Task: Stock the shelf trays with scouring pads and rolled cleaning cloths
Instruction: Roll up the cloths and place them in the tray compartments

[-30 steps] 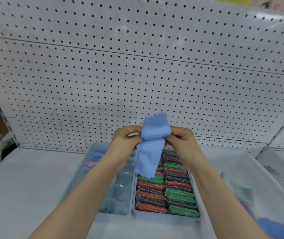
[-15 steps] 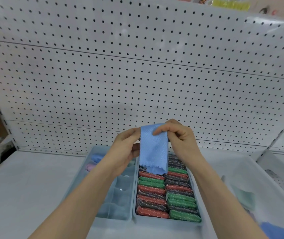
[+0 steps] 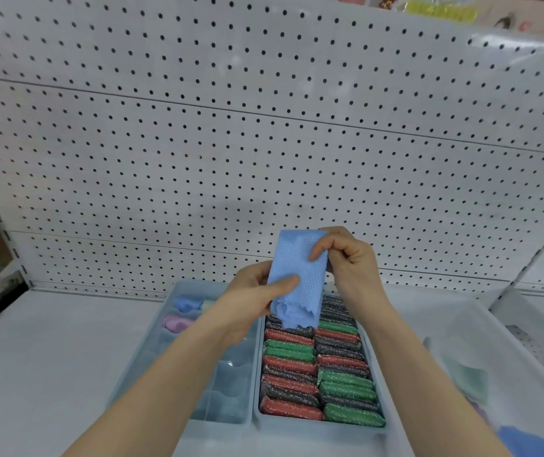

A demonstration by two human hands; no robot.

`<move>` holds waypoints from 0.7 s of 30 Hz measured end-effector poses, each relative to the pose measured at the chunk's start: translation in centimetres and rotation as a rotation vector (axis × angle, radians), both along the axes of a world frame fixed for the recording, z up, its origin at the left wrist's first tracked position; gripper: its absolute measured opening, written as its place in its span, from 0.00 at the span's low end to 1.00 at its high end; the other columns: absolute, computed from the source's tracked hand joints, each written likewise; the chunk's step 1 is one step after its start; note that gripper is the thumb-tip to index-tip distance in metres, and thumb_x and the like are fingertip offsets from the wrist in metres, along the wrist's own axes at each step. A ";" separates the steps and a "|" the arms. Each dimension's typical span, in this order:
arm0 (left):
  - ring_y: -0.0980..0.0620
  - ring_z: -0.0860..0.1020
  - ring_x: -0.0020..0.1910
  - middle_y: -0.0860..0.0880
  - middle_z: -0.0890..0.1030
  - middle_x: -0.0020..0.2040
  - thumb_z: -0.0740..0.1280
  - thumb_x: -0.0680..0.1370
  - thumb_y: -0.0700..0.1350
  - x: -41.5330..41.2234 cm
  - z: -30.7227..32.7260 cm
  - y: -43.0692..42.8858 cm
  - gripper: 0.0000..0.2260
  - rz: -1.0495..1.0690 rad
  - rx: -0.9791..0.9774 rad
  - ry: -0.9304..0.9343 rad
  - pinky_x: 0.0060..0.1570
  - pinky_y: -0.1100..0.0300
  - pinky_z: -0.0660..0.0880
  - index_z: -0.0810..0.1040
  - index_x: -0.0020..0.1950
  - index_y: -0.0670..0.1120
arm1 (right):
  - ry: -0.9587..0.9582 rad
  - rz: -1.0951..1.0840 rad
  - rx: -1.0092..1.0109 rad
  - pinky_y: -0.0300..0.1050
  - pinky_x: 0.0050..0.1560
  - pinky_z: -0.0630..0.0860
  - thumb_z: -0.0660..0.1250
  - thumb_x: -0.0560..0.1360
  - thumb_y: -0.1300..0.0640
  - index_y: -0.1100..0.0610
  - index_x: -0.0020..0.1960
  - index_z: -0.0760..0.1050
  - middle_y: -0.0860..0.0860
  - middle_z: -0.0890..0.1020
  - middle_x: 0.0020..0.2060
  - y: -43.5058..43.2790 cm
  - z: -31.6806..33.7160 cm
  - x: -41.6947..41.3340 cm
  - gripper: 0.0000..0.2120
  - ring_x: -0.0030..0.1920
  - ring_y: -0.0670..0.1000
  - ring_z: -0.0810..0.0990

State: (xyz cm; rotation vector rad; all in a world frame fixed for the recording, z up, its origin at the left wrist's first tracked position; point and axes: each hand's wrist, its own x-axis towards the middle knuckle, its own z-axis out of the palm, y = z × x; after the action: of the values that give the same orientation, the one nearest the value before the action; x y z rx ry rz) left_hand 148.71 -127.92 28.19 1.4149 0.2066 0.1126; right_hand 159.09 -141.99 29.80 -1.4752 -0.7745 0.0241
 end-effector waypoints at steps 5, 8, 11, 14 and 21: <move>0.43 0.84 0.48 0.40 0.82 0.55 0.71 0.75 0.41 0.2 0.3 0.5 0.20 0.107 -0.137 -0.013 0.47 0.48 0.81 0.72 0.66 0.42 | -0.051 0.081 -0.204 0.42 0.55 0.78 0.67 0.74 0.72 0.49 0.48 0.84 0.51 0.74 0.62 -1.0 -0.7 -0.6 0.19 0.56 0.51 0.79; 0.50 0.82 0.36 0.42 0.82 0.52 0.69 0.77 0.46 -0.1 0.5 0.6 0.19 0.147 -0.173 0.000 0.30 0.59 0.76 0.69 0.67 0.50 | -0.051 0.016 -0.237 0.42 0.52 0.77 0.70 0.73 0.69 0.47 0.46 0.84 0.48 0.74 0.63 -1.2 -1.0 -0.7 0.17 0.49 0.45 0.79; 0.49 0.79 0.32 0.41 0.82 0.51 0.65 0.79 0.51 -0.4 0.4 0.9 0.17 0.129 -0.236 0.002 0.28 0.60 0.71 0.73 0.65 0.46 | -0.085 -0.047 -0.358 0.45 0.49 0.76 0.72 0.74 0.59 0.42 0.46 0.84 0.43 0.75 0.63 -1.2 -1.3 -0.4 0.11 0.51 0.45 0.78; 0.50 0.82 0.38 0.44 0.83 0.51 0.64 0.77 0.58 -0.7 0.4 0.9 0.20 0.082 -0.135 0.017 0.34 0.59 0.75 0.78 0.61 0.46 | -0.249 -0.193 -0.477 0.39 0.48 0.66 0.73 0.73 0.51 0.45 0.45 0.85 0.42 0.79 0.58 -1.2 -1.3 -0.4 0.03 0.55 0.48 0.76; 0.58 0.82 0.52 0.51 0.85 0.52 0.68 0.77 0.46 -1.2 1.0 0.2 0.08 0.162 0.103 -0.113 0.53 0.64 0.75 0.81 0.56 0.47 | 0.246 0.063 -0.129 0.47 0.43 0.79 0.68 0.77 0.60 0.64 0.47 0.82 0.57 0.85 0.39 -1.0 0.9 -2.1 0.07 0.39 0.51 0.82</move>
State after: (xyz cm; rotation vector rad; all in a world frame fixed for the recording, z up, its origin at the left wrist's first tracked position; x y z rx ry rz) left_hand 147.54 -127.71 29.19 1.4885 0.2239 0.3399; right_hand 157.00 -143.04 30.74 -1.5343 -0.6276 0.3026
